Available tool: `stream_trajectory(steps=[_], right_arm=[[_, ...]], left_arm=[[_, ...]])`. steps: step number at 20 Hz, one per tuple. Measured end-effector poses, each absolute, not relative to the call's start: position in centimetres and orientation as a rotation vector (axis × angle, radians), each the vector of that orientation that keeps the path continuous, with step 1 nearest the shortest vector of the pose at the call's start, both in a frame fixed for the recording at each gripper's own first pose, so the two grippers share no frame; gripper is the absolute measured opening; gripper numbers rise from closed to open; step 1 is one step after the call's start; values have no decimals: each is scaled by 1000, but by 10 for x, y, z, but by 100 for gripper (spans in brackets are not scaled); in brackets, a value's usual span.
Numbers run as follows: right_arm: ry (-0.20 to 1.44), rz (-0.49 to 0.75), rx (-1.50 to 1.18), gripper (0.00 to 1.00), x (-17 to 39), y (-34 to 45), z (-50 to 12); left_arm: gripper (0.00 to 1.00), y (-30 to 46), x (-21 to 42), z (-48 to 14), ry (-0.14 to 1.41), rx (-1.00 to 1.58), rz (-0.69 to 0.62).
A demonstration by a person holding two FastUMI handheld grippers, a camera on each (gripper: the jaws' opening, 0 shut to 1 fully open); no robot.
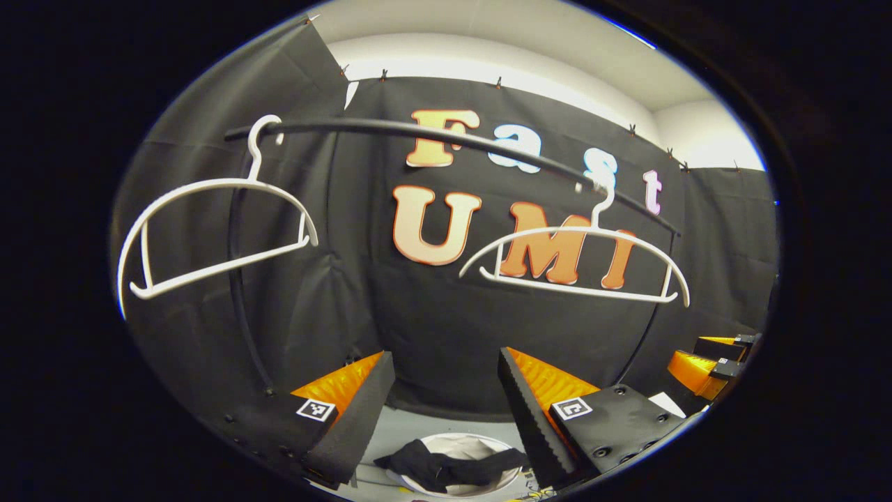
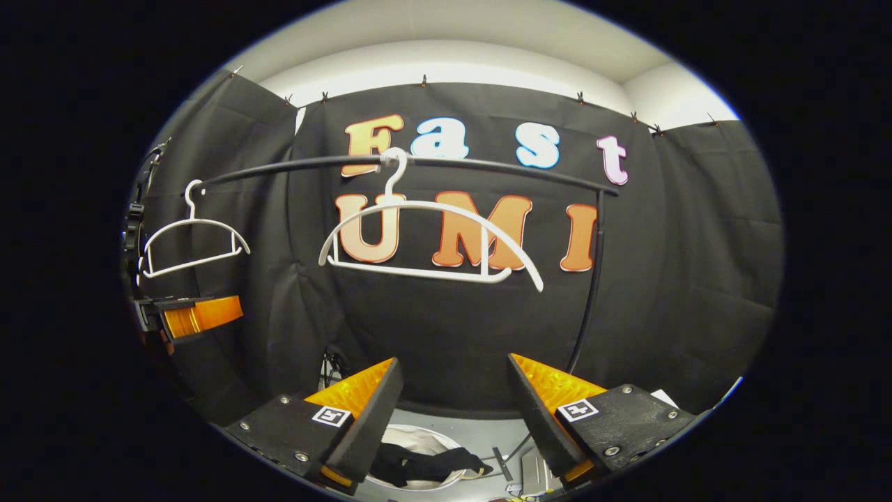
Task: Grasp the clothes on the hanger with both hands and then place them into the laundry hamper below.
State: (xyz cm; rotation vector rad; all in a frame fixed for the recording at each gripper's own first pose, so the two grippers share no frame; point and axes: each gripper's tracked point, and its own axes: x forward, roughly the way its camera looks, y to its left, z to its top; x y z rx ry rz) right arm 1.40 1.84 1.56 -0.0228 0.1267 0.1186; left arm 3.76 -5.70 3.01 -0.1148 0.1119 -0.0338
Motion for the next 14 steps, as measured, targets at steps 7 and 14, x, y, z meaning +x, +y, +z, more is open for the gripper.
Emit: stream_trajectory(steps=[7,14], right_arm=[[27,77,-14,92,8,5,36],[31,62,8,92,7,1,35]], left_arm=[[97,-44,38,51,26,-71,-5],[94,-48,45,58,-3,-76,-27]])
